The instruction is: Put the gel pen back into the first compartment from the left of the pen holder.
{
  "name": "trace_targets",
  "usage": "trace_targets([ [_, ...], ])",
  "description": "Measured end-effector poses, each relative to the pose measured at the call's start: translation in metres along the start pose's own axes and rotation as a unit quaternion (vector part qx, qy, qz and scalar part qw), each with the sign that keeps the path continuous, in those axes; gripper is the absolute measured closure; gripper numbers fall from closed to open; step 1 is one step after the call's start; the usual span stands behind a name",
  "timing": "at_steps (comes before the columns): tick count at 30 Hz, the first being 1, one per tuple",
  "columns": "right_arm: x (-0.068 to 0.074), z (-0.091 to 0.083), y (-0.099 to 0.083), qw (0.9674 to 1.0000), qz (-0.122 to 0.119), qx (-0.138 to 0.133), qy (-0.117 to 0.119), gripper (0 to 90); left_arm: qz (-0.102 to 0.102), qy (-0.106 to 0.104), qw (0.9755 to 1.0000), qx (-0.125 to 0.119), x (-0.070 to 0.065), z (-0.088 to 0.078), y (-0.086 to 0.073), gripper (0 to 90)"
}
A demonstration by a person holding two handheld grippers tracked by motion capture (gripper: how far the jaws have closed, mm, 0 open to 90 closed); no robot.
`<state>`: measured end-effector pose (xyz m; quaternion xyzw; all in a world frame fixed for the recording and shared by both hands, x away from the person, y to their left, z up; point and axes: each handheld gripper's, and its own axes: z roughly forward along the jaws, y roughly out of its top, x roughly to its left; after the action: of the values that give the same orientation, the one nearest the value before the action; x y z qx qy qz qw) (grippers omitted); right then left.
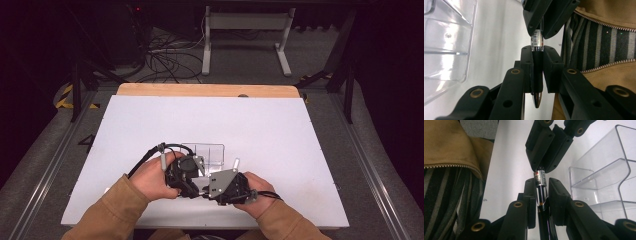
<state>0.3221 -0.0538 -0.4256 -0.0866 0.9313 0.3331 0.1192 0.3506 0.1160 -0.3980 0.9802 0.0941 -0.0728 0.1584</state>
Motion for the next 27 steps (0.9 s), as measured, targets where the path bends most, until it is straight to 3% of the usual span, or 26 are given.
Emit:
trace_targets([
  [2,0.000,0.000,0.000,1.0000,-0.010,0.002,-0.001,78.8,-0.002,0.000,1.0000,-0.002,-0.001,0.001,0.000,79.7],
  [12,0.001,-0.001,-0.001,0.9999,-0.009,0.003,0.005,79.9,0.003,-0.001,1.0000,-0.007,-0.001,0.000,0.000,79.5],
  [17,0.000,-0.003,-0.002,1.0000,-0.008,0.002,0.002,80.0,-0.008,0.000,0.9997,-0.024,0.001,-0.004,-0.003,78.5],
  [19,0.000,-0.005,-0.002,1.0000,-0.003,0.001,-0.002,80.0,-0.014,0.014,0.9990,-0.040,0.001,-0.008,-0.006,72.4],
  [23,-0.001,-0.010,-0.004,1.0000,0.003,-0.005,-0.007,80.0,-0.035,0.035,0.9951,-0.085,-0.001,-0.019,-0.016,59.0],
  [27,-0.002,-0.014,-0.006,0.9998,0.012,-0.011,-0.012,80.0,-0.050,0.044,0.9889,-0.133,-0.001,-0.028,-0.029,56.6],
])
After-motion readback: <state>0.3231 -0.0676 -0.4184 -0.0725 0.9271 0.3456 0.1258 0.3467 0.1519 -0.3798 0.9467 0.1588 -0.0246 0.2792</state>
